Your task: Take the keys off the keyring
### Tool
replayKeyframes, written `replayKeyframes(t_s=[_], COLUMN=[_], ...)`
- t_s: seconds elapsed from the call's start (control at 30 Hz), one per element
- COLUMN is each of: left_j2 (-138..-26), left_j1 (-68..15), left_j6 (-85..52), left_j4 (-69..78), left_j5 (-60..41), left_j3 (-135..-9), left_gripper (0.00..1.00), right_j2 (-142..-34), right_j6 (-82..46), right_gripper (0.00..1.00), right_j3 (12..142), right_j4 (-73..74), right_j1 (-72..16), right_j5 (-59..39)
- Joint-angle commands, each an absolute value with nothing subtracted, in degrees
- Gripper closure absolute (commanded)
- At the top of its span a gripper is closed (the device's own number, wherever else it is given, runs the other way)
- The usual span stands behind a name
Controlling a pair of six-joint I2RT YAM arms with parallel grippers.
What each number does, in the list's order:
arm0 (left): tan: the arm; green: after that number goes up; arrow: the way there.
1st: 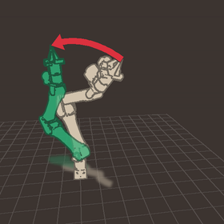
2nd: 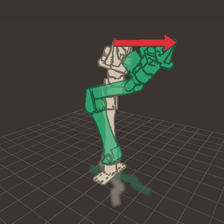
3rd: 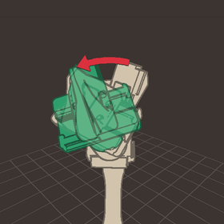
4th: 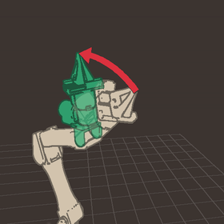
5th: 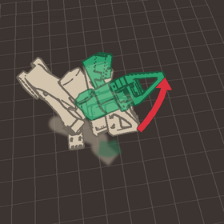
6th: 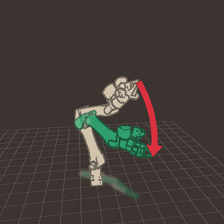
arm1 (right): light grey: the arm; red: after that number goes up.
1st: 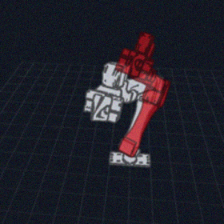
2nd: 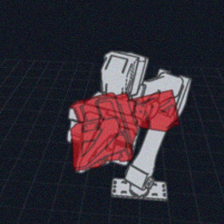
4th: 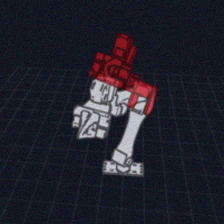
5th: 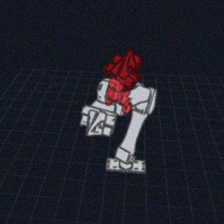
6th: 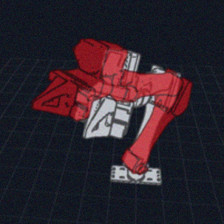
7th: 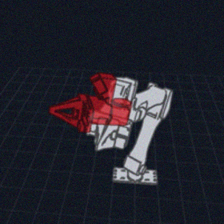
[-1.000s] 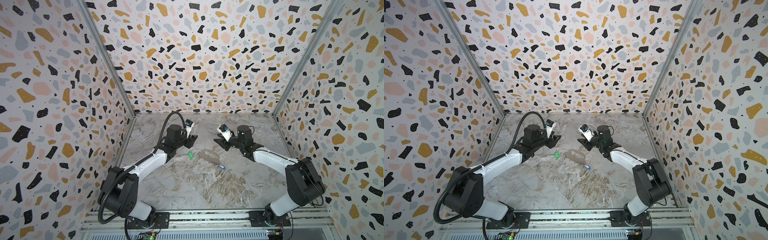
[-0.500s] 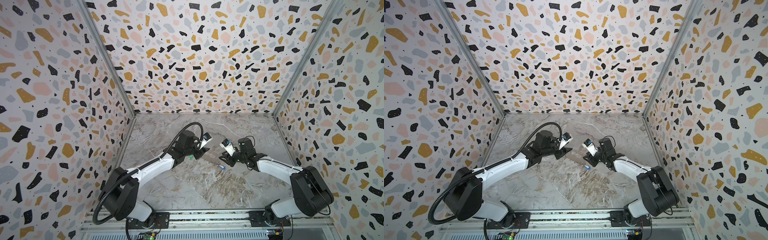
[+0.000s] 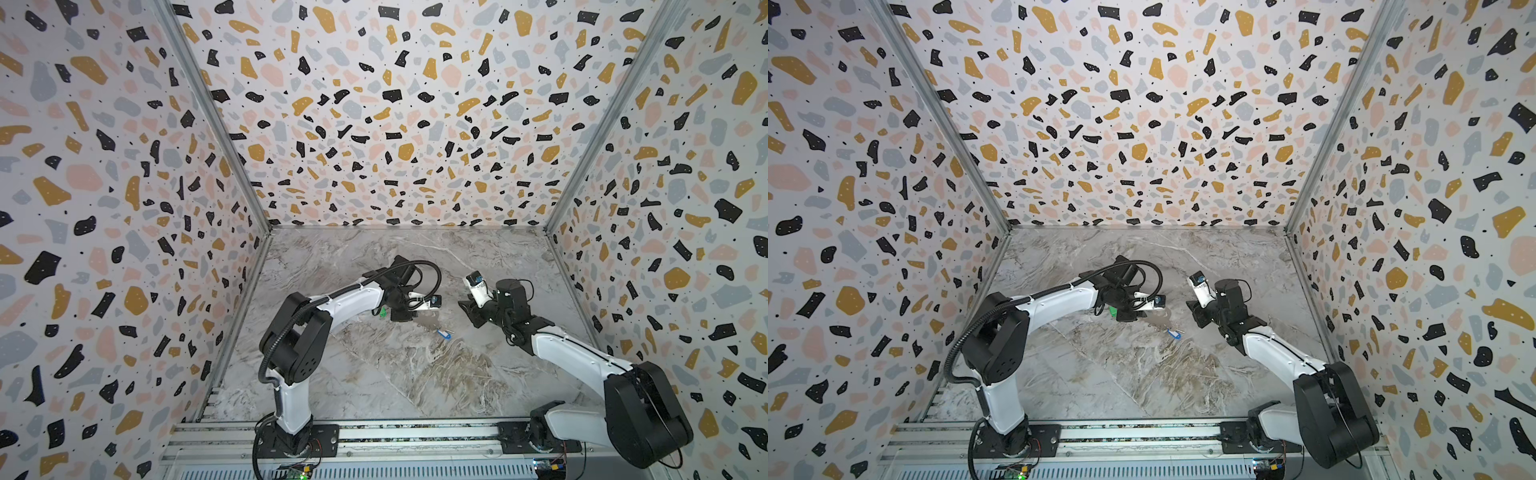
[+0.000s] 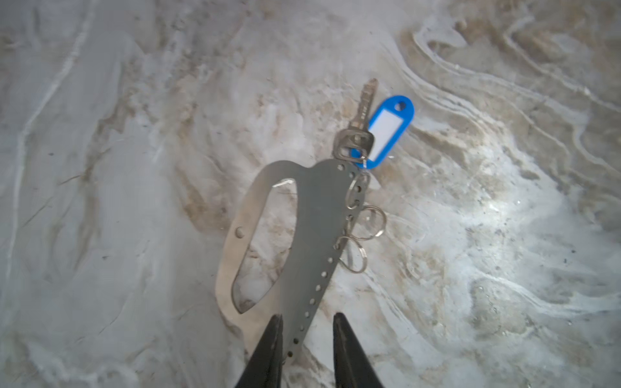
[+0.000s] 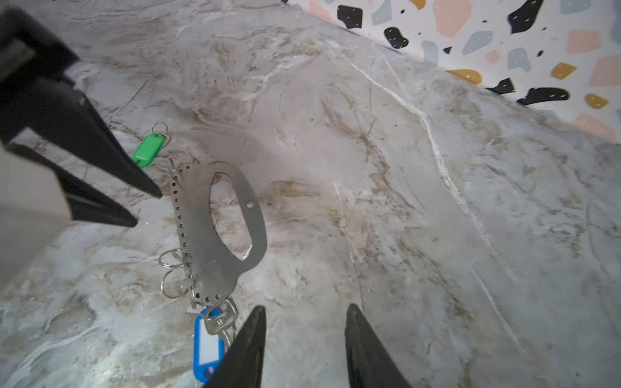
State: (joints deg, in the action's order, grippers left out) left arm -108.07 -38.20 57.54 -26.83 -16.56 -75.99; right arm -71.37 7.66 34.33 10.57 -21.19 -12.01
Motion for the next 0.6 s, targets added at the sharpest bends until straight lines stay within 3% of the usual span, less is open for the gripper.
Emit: replayKeyframes(t_s=[0.0,0.27,0.57], left_j2=[-108.5,-110.8,-113.2], left_j1=[-39.9,-42.4,-43.4], left_j6=[62.6,60.4,58.7], left_j4=[-28.8,-22.9,-21.2], left_j5=[-16.4,-16.7,-17.2], left_j3=[-76.9,-75.4,-78.1], left_gripper=[0.73,0.76,0.77], right_j2=[-67.5,-62.4,-64.9], right_j6=[7.5,9.2,9.9], right_gripper=[0.59,0.59,0.59], right_j3=[32.7,30.7,31.3], right_j4=[11.0,9.0,9.2], right_j1=[-20.1,-18.7,-18.7], right_j5=[-8.5,-9.3,-10.6])
